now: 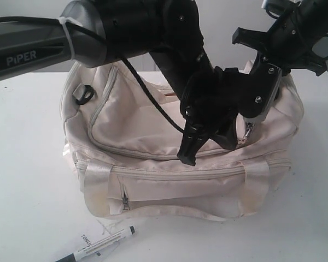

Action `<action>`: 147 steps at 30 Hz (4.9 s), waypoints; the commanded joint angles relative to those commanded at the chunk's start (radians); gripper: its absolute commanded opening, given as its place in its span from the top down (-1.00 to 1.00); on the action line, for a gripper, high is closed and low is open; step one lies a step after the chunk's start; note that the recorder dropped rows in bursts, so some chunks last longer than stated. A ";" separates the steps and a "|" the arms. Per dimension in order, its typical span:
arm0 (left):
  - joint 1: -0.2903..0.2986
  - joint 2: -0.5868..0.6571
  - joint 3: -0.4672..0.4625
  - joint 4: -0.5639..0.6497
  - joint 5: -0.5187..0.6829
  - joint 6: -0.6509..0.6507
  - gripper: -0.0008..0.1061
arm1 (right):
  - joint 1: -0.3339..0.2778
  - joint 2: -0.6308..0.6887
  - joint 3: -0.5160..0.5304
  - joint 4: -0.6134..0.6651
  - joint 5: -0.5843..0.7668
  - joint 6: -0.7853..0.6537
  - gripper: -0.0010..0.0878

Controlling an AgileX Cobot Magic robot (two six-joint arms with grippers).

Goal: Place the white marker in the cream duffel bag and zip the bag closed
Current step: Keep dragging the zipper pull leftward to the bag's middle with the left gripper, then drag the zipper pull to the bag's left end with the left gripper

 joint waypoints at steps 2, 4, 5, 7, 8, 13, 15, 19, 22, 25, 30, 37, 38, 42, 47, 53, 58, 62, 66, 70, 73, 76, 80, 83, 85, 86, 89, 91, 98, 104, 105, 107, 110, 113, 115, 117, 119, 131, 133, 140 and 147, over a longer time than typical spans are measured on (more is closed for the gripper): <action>0.000 0.000 0.000 0.000 0.021 0.000 0.99 | 0.000 0.000 0.000 0.000 -0.002 -0.002 0.98; 0.000 0.000 0.000 0.000 0.025 0.000 0.99 | 0.000 0.000 0.000 0.013 -0.004 -0.002 0.98; 0.000 0.000 0.000 0.000 0.025 0.000 0.99 | 0.000 0.000 0.000 0.018 -0.004 -0.002 0.98; 0.000 0.000 0.000 -0.002 0.025 0.000 0.99 | 0.000 0.000 0.000 0.030 -0.004 -0.002 0.98; 0.000 0.000 0.000 -0.006 0.025 -0.002 0.99 | 0.000 0.000 0.000 0.034 -0.004 -0.002 0.98; 0.000 0.000 0.000 0.008 0.041 -0.002 0.99 | 0.000 -0.001 -0.002 0.047 -0.006 -0.006 0.98; 0.000 0.000 0.000 0.030 0.055 -0.002 0.99 | 0.000 -0.001 -0.002 0.049 -0.006 -0.009 0.98; 0.000 0.000 0.000 0.067 0.090 -0.002 0.99 | 0.000 -0.001 -0.002 0.069 -0.006 -0.047 0.98; 0.000 0.000 0.000 0.068 0.108 -0.002 0.99 | 0.000 -0.001 -0.002 0.085 -0.006 -0.069 0.98; 0.000 0.002 0.000 0.068 0.122 -0.002 0.99 | 0.000 -0.001 -0.002 0.085 -0.006 -0.069 0.98; 0.000 0.002 0.001 0.071 0.160 -0.002 0.99 | 0.000 -0.001 -0.002 0.085 -0.012 -0.090 0.98; 0.000 0.006 0.039 0.094 0.158 -0.002 0.99 | 0.000 -0.001 -0.002 0.085 -0.031 -0.147 0.98; 0.000 0.006 0.047 0.103 0.158 -0.002 0.99 | 0.000 -0.001 -0.002 0.085 -0.036 -0.150 0.98; 0.000 0.013 0.059 0.129 0.153 -0.019 0.99 | 0.000 -0.001 -0.002 0.086 -0.051 -0.167 0.98; 0.000 0.013 0.062 0.200 0.135 -0.073 0.99 | 0.000 -0.001 -0.002 0.086 -0.055 -0.167 0.98; 0.000 0.013 0.062 0.234 0.138 -0.113 0.99 | 0.000 -0.001 -0.002 0.086 -0.055 -0.164 0.98; 0.000 0.011 0.062 0.221 0.106 -0.139 0.99 | 0.000 -0.001 -0.002 0.086 -0.052 -0.157 0.98; 0.000 -0.006 0.062 0.221 0.046 -0.193 0.99 | 0.000 -0.001 -0.002 0.086 -0.039 -0.157 0.87; 0.000 -0.036 0.062 0.215 0.000 -0.210 0.99 | 0.000 -0.001 -0.002 0.086 -0.019 -0.157 0.50; 0.000 -0.074 0.062 0.213 -0.014 -0.210 0.99 | 0.000 -0.002 -0.002 0.086 0.009 -0.131 -0.06; 0.000 -0.086 0.062 0.213 -0.014 -0.210 0.99 | 0.000 -0.022 -0.002 0.085 0.040 -0.115 -0.13; 0.000 -0.090 0.062 0.213 -0.014 -0.210 0.99 | 0.000 -0.057 -0.002 0.082 0.052 -0.108 -0.13; 0.000 -0.114 0.062 0.203 -0.047 -0.210 0.99 | 0.000 -0.090 0.000 0.082 0.104 -0.103 -0.13; 0.000 -0.141 0.062 0.193 -0.078 -0.210 0.99 | 0.000 -0.091 0.000 0.082 0.160 -0.086 -0.13; 0.000 -0.150 0.062 0.193 -0.081 -0.210 0.99 | 0.000 -0.092 0.000 0.082 0.168 -0.084 -0.13; 0.000 -0.156 0.062 0.193 -0.082 -0.210 0.99 | 0.000 -0.094 0.000 0.082 0.168 -0.081 -0.13; 0.000 -0.164 0.062 0.193 -0.084 -0.210 0.99 | 0.000 -0.094 0.006 0.082 0.168 -0.063 -0.13; 0.000 -0.171 0.062 0.193 -0.093 -0.210 0.99 | 0.000 -0.097 0.025 0.082 0.168 -0.063 -0.13; 0.000 -0.184 0.062 0.193 -0.104 -0.210 0.99 | 0.000 -0.101 0.091 0.084 0.168 -0.059 -0.13; 0.000 -0.191 0.062 0.193 -0.104 -0.210 0.99 | 0.000 -0.101 0.139 0.091 0.165 -0.059 -0.13; 0.000 -0.191 0.062 0.193 -0.104 -0.210 0.99 | 0.000 -0.101 0.146 0.101 0.165 -0.059 -0.13; 0.000 -0.191 0.062 0.193 -0.104 -0.210 0.99 | 0.000 -0.101 0.157 0.126 0.165 -0.062 -0.13; 0.000 -0.190 0.062 0.193 -0.106 -0.210 0.99 | 0.000 -0.101 0.175 0.138 0.155 -0.066 -0.10; 0.000 -0.190 0.062 0.193 -0.106 -0.210 0.99 | 0.000 -0.101 0.186 0.138 0.153 -0.089 0.15; 0.000 -0.190 0.062 0.193 -0.106 -0.210 0.99 | 0.000 -0.101 0.186 0.138 0.155 -0.096 0.43; 0.000 -0.190 0.062 0.193 -0.106 -0.210 0.99 | 0.000 -0.101 0.186 0.138 0.153 -0.096 0.67; 0.000 -0.190 0.062 0.193 -0.104 -0.210 0.99 | 0.000 -0.101 0.186 0.138 0.153 -0.096 0.83; 0.002 -0.190 0.062 0.193 -0.096 -0.282 0.99 | 0.000 -0.136 0.186 0.125 0.103 -0.115 0.96; 0.002 -0.190 0.062 0.193 -0.089 -0.282 0.99 | 0.000 -0.142 0.186 0.125 0.097 -0.115 0.96; 0.002 -0.190 0.062 0.195 -0.009 -0.319 0.99 | 0.000 -0.165 0.186 0.125 0.076 -0.138 0.96; 0.002 -0.190 0.062 0.195 0.057 -0.326 0.99 | 0.000 -0.189 0.186 0.125 0.076 -0.165 0.96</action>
